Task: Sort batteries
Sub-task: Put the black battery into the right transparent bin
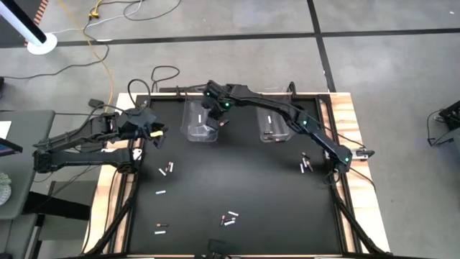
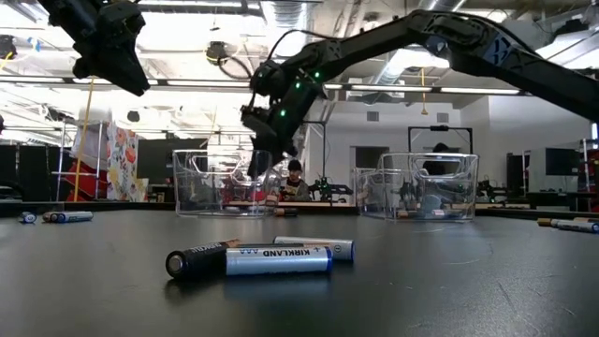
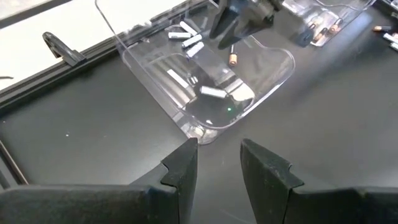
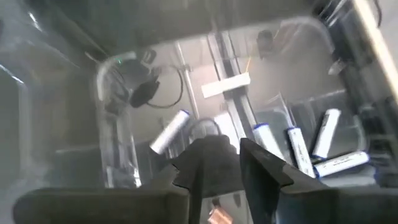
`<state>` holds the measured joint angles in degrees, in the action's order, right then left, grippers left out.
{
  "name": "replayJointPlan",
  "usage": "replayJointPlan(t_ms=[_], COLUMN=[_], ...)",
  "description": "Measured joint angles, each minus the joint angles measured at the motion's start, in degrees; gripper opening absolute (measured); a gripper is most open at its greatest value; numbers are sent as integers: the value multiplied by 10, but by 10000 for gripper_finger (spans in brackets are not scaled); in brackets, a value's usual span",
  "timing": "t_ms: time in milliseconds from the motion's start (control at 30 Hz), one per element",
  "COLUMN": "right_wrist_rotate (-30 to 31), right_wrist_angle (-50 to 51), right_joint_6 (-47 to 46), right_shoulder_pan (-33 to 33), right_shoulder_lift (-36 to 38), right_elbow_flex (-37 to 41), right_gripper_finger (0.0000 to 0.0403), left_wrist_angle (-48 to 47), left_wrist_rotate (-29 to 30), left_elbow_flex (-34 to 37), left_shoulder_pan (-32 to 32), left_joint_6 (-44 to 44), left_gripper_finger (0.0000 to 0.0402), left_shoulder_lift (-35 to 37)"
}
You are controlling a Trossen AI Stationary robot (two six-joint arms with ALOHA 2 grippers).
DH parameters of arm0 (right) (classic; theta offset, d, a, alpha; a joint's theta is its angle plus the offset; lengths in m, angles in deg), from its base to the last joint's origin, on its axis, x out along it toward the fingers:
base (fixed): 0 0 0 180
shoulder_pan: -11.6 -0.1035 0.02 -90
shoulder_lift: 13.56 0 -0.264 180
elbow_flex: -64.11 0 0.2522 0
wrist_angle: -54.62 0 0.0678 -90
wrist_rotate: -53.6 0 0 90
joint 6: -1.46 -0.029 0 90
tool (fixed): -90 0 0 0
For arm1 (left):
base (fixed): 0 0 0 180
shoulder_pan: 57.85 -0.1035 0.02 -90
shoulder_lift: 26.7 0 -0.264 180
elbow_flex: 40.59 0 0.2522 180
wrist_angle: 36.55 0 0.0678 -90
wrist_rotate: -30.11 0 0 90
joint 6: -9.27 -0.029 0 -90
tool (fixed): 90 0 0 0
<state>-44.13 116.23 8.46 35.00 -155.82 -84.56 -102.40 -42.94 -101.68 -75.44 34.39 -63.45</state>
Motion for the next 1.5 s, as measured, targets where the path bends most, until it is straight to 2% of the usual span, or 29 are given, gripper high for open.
replayJointPlan(t_ms=[100, 267, 533, 667, 867, 1133, 1300, 1500], right_wrist_rotate=[0, 0, 5, 58, 167, 170, 168, 168], right_wrist_angle=[7, 80, 165, 170, 146, 5, -7, -21], right_joint_6=[-20, -72, -173, -204, -292, -404, -446, -447], right_shoulder_pan=[0, 0, -15, -51, -118, -184, -201, -204], right_shoulder_lift=[14, 45, 104, 130, 200, 329, 415, 515], right_elbow_flex=[0, 0, 0, 20, 151, 386, 484, 561], right_gripper_finger=[136, 145, 123, 119, 119, 119, 119, 119], left_wrist_angle=[0, 0, 0, -14, -44, -11, 37, 78], left_wrist_rotate=[0, 0, -2, -16, -17, -18, -57, -62], left_elbow_flex=[0, 0, 0, 0, 0, 0, -10, -88], left_shoulder_pan=[0, 0, 0, 0, 0, 0, 0, 0], left_joint_6=[-6, -61, -82, -82, -106, -152, -179, -197], left_gripper_finger=[116, 116, 116, 116, 116, 116, 116, 116], left_shoulder_lift=[0, 0, 0, 0, 0, -34, -123, -270])
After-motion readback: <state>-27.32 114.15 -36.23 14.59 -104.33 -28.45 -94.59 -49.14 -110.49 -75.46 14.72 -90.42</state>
